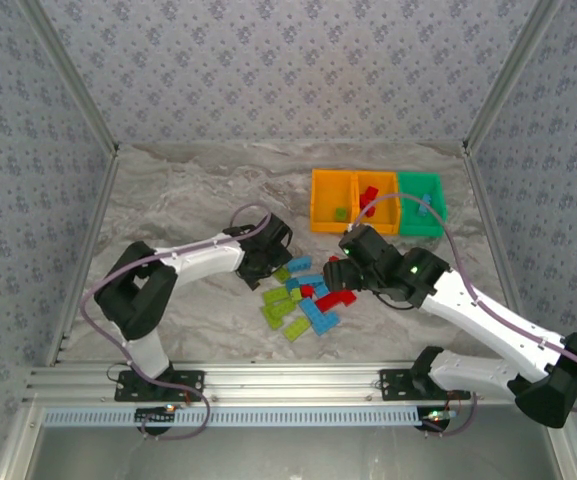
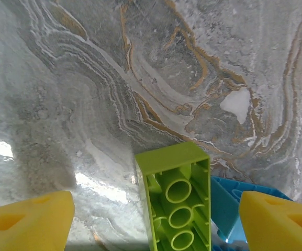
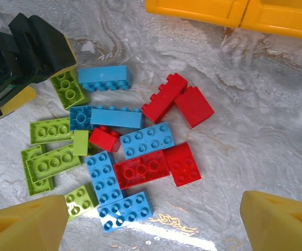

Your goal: Sort the legos into containers by color

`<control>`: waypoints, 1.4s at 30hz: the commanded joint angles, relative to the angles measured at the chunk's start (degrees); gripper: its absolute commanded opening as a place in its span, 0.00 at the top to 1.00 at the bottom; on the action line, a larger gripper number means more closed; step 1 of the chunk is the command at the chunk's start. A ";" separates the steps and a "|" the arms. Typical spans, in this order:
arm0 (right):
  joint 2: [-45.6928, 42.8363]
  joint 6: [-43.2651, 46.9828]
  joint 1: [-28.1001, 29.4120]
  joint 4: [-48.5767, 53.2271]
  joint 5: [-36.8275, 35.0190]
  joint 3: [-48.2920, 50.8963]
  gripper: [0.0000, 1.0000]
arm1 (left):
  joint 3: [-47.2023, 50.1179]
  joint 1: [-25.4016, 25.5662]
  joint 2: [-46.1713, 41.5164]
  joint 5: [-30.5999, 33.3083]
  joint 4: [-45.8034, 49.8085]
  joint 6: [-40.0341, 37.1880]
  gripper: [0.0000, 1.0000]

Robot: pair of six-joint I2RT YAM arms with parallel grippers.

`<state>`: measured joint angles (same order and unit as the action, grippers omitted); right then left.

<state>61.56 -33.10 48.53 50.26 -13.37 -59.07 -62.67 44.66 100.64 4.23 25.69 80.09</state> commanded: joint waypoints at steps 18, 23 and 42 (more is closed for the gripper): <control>-1.03 -3.73 7.57 -0.26 1.88 -2.42 0.10 | -0.67 -1.95 1.49 3.22 2.64 -7.37 0.64; -3.97 -6.29 7.67 0.14 -2.46 -2.98 0.09 | -1.30 -0.97 -8.45 7.55 -1.16 -14.42 0.69; -12.74 -13.09 8.33 3.41 -8.70 1.10 0.08 | -43.12 0.96 21.94 7.57 -12.61 -48.15 0.63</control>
<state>49.89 -43.79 56.40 51.53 -20.01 -59.05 -99.57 46.37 117.84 12.86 12.38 36.16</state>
